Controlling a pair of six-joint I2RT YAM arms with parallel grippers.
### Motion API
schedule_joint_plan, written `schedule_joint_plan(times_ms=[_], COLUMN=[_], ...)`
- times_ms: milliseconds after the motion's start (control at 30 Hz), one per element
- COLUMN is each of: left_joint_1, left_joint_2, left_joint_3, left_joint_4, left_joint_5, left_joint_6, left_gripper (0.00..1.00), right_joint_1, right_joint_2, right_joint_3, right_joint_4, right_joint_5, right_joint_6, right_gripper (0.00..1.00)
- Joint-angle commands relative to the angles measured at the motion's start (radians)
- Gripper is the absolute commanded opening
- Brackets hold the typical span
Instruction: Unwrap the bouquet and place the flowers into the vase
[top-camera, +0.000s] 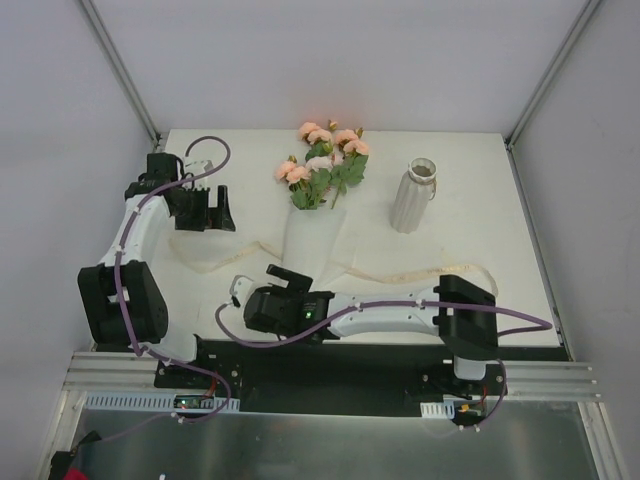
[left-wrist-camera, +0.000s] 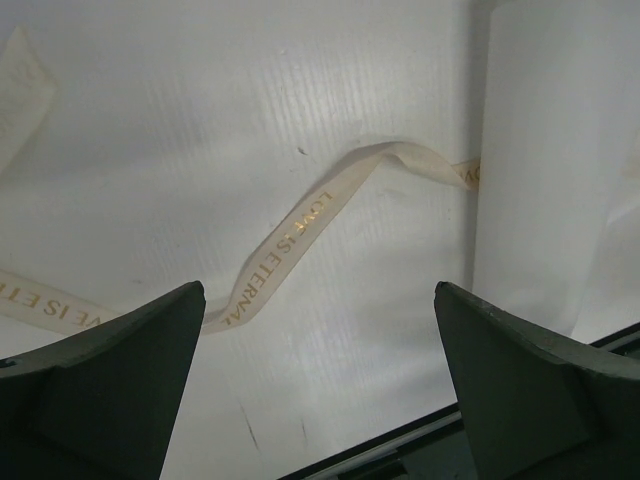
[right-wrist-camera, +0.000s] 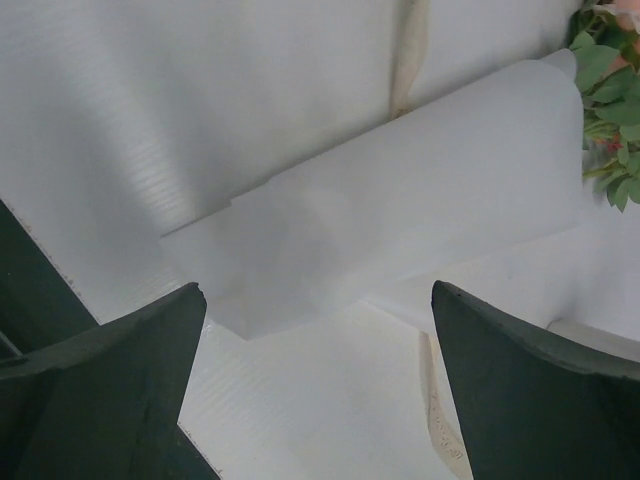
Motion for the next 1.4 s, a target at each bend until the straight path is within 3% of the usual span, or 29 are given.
schedule_joint_plan(times_ms=[0, 300, 667, 900, 1167, 1267, 1367], left_joint_1=[0.001, 0.000, 0.003, 0.003, 0.003, 0.003, 0.001], left_joint_2=[-0.050, -0.064, -0.084, -0.087, -0.102, -0.104, -0.107], left_joint_3=[-0.020, -0.016, -0.013, -0.016, 0.002, 0.005, 0.011], left_joint_4=[-0.042, -0.048, -0.048, -0.050, -0.058, -0.061, -0.064], left_joint_5=[0.008, 0.009, 0.001, 0.008, 0.008, 0.011, 0.008], left_joint_6=[0.005, 0.007, 0.027, 0.020, 0.024, 0.024, 0.022], left_gripper=[0.99, 0.99, 0.99, 0.99, 0.99, 0.99, 0.99], right_joint_1=[0.022, 0.024, 0.024, 0.024, 0.022, 0.024, 0.024], right_joint_2=[0.048, 0.125, 0.188, 0.205, 0.265, 0.266, 0.228], right_joint_3=[-0.002, -0.024, -0.025, -0.059, -0.090, -0.087, -0.087], right_joint_4=[0.006, 0.118, 0.127, 0.306, 0.477, 0.485, 0.538], right_joint_5=[0.048, 0.150, 0.181, 0.304, 0.402, 0.419, 0.462], right_joint_6=[-0.067, -0.121, -0.148, -0.248, -0.320, -0.306, -0.323], right_gripper=[1.00, 0.95, 0.93, 0.86, 0.85, 0.80, 0.64])
